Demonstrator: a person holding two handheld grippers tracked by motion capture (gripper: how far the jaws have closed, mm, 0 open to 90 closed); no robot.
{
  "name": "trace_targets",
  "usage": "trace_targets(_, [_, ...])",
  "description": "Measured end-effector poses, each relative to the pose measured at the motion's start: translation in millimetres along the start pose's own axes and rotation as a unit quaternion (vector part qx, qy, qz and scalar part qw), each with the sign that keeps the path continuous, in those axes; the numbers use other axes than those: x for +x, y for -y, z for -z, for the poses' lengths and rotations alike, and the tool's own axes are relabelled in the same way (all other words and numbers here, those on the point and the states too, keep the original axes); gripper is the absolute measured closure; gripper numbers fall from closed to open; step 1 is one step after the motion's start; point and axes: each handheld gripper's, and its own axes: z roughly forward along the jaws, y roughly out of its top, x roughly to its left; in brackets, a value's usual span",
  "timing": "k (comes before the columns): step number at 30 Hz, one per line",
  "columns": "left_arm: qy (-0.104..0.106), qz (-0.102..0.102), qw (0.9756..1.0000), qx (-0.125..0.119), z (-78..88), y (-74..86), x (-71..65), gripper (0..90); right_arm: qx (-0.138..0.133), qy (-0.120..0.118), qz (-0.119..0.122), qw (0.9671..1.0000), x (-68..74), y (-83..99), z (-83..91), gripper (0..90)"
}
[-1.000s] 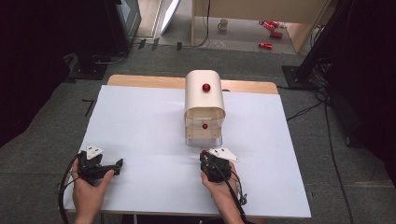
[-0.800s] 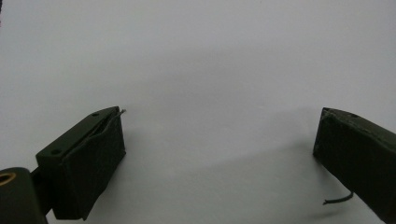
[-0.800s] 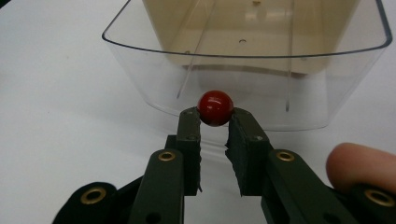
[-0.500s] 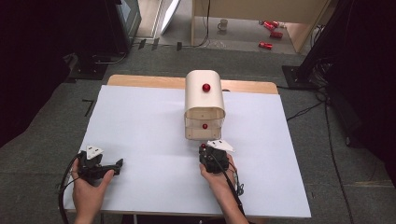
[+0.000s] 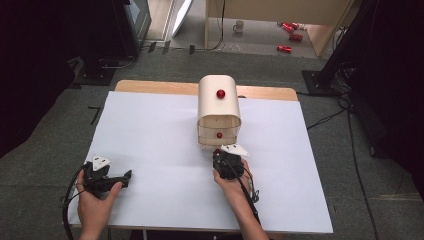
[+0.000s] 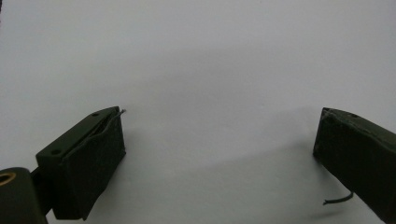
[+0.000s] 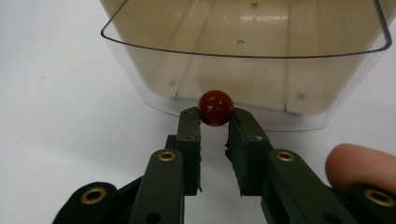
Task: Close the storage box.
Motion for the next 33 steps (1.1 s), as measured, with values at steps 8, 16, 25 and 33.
trace_targets(8, [0.0,0.0,1.0,0.0,0.0,0.0,0.0,1.9,-0.003,0.004,-0.002,1.0,-0.9,-3.8,-5.5,76.4])
trace_targets(16, [0.0,0.0,1.0,0.0,0.0,0.0,0.0,1.9,-0.002,0.001,-0.003,1.0,-2.2,-5.3,-7.1,75.7])
trace_targets(25, [0.0,0.0,1.0,0.0,0.0,0.0,0.1,1.9,0.018,-0.026,0.045,0.9985,1.1,-1.2,3.1,9.0])
trace_targets(33, [0.0,0.0,1.0,0.0,0.0,0.0,0.0,1.9,-0.01,-0.043,0.066,0.9968,-14.5,4.5,26.0,0.0])
